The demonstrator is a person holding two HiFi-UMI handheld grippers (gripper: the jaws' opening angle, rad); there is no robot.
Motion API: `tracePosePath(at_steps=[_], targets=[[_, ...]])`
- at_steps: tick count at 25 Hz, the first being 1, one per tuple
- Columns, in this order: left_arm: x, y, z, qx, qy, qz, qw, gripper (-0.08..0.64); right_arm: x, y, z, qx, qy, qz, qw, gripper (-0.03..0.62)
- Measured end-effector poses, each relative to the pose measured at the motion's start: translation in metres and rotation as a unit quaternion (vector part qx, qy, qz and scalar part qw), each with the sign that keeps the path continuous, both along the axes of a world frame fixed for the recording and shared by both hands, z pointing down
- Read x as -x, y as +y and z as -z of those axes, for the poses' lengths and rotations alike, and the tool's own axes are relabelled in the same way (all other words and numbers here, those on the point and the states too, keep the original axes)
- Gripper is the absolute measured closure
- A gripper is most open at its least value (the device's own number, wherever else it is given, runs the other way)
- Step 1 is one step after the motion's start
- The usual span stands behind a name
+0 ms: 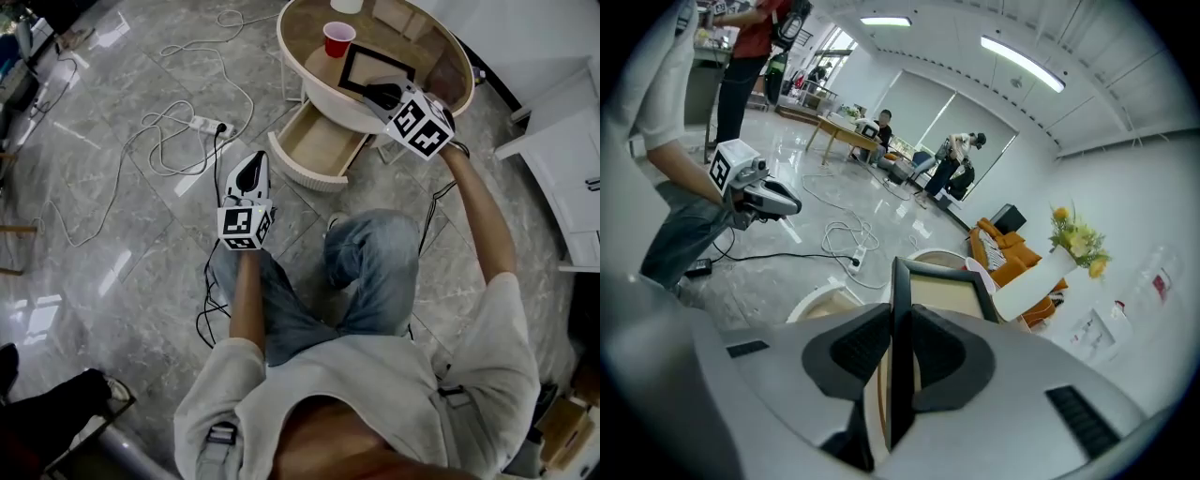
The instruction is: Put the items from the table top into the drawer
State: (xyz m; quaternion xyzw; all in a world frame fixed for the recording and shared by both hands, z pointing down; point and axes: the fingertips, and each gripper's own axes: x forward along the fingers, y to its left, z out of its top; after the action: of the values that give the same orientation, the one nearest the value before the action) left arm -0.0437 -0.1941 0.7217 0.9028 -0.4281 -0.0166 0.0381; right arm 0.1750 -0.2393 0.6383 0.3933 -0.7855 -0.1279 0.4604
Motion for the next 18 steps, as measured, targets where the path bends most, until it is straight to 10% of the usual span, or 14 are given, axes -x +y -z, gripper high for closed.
tracePosePath(at_steps=[18], targets=[[0.046,0.007,0.014,-0.007,0.024,0.053,0.9983,0.545,0.216,-0.010,0.002,-0.010,-0.015,0.189,0.982,0.505]])
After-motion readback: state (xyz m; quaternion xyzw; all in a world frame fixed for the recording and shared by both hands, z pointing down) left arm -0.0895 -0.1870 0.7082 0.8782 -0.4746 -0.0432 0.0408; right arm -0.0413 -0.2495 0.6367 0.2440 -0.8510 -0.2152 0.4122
